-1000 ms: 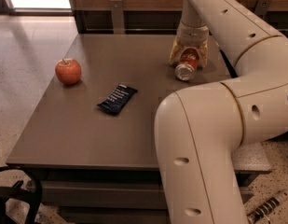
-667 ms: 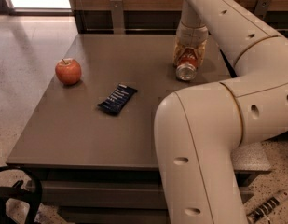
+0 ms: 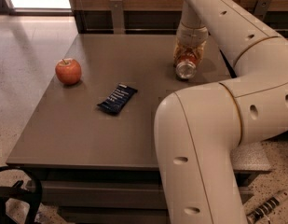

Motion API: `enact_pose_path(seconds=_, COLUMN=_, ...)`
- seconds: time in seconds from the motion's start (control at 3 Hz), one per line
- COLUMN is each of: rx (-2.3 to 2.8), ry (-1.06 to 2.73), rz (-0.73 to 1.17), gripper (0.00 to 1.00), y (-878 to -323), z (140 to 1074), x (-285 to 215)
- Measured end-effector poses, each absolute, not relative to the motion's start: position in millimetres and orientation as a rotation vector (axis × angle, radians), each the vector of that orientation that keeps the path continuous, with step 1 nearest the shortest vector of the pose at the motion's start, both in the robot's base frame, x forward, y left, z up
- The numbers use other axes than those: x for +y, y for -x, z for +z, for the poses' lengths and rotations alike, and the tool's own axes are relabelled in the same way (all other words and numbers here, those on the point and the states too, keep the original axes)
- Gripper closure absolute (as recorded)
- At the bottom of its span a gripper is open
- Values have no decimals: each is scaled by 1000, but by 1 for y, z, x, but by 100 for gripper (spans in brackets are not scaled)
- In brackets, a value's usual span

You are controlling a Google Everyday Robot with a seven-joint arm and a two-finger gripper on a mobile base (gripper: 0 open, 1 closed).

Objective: Place coke can upright

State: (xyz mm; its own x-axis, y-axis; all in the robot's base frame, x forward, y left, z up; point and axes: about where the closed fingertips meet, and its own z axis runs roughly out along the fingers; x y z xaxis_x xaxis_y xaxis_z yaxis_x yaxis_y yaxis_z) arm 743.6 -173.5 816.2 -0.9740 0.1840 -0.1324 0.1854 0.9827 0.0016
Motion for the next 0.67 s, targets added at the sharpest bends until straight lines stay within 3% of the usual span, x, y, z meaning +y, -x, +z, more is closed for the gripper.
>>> enact_pose_path(seconds=0.67, rx=2970, ry=-280, rz=-19, gripper=100, y=-747, z=823, x=-176)
